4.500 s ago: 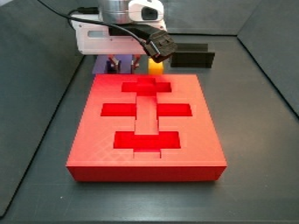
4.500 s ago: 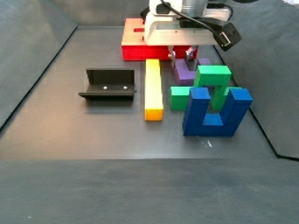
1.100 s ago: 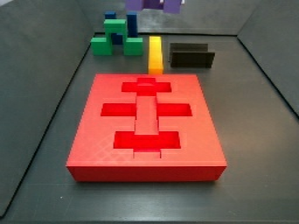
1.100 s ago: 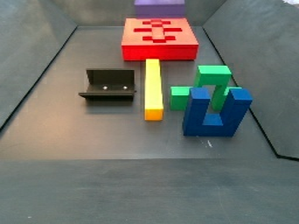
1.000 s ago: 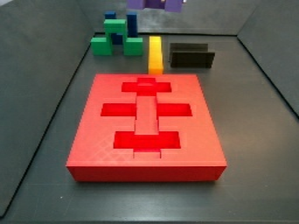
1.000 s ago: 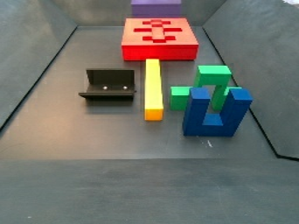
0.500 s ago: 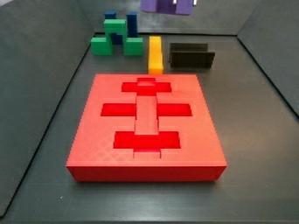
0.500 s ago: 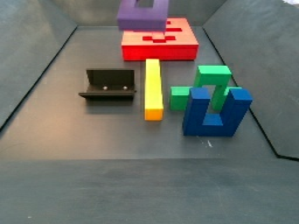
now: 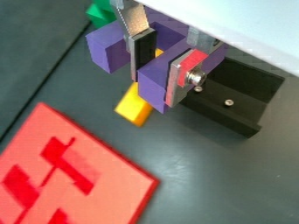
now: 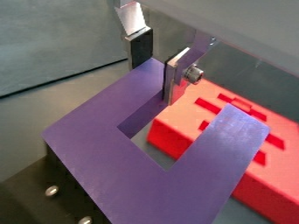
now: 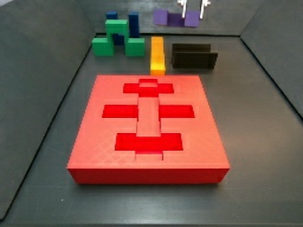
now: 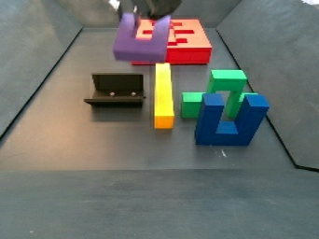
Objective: Pick up the purple object. Move up. Place the purple object on the fixture. Regrasp the purple object. Move to above the board. Insert the purple object.
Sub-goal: Place the purple object on the fixture.
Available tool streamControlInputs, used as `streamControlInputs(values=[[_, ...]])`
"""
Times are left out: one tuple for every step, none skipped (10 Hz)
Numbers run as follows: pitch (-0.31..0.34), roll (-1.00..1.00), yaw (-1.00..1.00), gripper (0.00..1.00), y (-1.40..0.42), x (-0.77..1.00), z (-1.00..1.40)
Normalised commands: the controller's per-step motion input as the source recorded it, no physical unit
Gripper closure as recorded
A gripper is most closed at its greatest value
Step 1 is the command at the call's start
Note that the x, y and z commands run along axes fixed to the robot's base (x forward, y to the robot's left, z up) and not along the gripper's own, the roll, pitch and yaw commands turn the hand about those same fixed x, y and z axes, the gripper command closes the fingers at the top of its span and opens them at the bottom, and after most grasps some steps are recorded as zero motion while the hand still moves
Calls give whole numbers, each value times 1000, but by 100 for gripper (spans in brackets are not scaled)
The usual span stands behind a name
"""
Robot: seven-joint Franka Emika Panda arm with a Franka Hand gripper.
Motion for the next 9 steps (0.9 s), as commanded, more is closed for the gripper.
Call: streamControlInputs(values=[[0, -306, -100, 100, 406, 1000, -297], [0, -206, -149, 100, 294, 1000, -271], [9, -71, -177, 100, 266, 1000, -311], [20, -94, -120, 100, 186, 1000, -249], [206, -14, 0, 100, 74, 1000, -169], [309, 0, 0, 100, 31, 1000, -171], [326, 0, 0, 100, 6, 1000, -214], [240, -100, 103, 100, 0, 1000, -271], [180, -137, 89, 100, 0, 1000, -206]])
